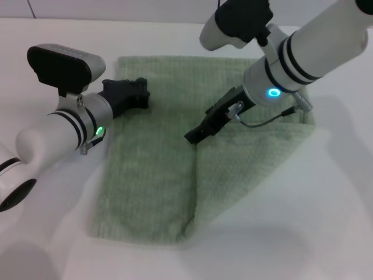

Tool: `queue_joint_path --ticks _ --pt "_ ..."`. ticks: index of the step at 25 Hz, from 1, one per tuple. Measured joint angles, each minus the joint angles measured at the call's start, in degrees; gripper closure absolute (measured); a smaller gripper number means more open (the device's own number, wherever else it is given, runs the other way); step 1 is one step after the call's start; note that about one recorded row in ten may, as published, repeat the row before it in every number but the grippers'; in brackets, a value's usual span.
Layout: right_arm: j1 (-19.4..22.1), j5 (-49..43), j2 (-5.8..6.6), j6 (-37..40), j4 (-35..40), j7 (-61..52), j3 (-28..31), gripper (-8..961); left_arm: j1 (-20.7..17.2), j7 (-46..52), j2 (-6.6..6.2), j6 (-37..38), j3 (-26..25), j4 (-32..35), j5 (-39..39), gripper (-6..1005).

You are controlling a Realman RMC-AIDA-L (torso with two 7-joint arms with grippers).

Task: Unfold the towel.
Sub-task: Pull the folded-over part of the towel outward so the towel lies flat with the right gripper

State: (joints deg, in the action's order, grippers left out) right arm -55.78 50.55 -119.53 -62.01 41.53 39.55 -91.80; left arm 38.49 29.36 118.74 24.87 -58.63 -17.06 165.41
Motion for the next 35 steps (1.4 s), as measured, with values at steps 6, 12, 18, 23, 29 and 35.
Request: queue_joint_path --ticks 6,12,18,23,29,35 --pt "-0.8 0.3 -0.1 0.8 -1.6 0.5 -0.4 145 0.0 0.0 0.0 0.0 0.0 0.0 0.0 938" --pt "-1.0 0.4 -0.1 1.1 -2.6 0.7 -0.9 145 0.0 0.0 0.0 0.0 0.0 0.0 0.0 935" --pt "-1.5 0.5 -0.09 1.4 -4.1 0.8 -1.1 144 0.0 0.0 0.0 0.0 0.0 -0.3 0.0 932" --pt "-1.9 0.5 -0.09 1.7 -4.7 0.8 -1.2 145 0.0 0.0 -0.05 0.0 0.0 -0.6 0.0 930" --pt "-2.5 0.5 -0.09 1.7 -5.6 0.8 -1.8 495 -0.1 0.0 -0.09 0.0 0.0 -0.6 0.0 927" --pt "-2.7 0.5 -0.09 1.7 -5.6 0.8 -1.9 677 -0.2 0.0 -0.09 0.0 0.0 -0.6 0.0 924"
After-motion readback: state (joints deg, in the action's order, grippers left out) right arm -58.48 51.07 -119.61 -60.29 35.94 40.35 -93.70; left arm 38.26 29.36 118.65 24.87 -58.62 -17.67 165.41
